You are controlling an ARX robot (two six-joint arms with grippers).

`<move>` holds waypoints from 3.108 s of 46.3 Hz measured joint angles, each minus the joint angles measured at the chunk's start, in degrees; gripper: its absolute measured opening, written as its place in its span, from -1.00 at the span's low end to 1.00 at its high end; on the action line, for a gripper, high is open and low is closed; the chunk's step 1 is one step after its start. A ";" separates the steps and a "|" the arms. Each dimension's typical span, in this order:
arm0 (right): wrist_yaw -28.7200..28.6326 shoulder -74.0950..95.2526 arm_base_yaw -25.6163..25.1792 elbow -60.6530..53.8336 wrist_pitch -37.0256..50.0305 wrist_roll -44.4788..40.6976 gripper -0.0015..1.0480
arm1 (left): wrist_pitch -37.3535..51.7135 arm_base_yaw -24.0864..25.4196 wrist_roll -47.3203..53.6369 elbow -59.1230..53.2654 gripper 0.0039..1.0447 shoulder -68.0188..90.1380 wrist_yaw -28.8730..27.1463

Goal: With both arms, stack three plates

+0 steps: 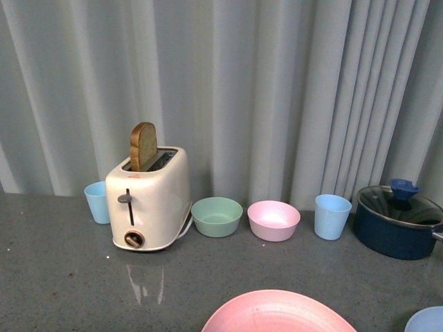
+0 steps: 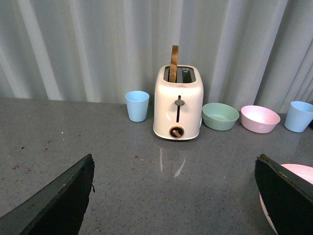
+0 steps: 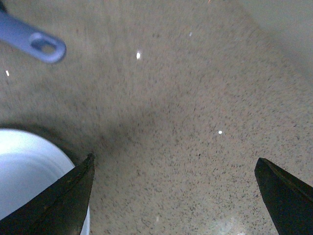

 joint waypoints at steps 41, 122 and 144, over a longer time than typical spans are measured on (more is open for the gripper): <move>-14.34 22.71 3.43 8.48 -0.42 -16.59 0.86 | 0.00 0.00 0.00 0.00 0.87 0.00 0.00; -18.05 18.58 0.87 6.97 -3.10 -12.35 -0.94 | 0.00 0.00 0.00 0.00 0.87 0.00 0.00; -22.91 5.29 17.77 8.39 1.49 1.20 -0.94 | 0.00 0.00 0.00 0.00 0.87 0.00 0.00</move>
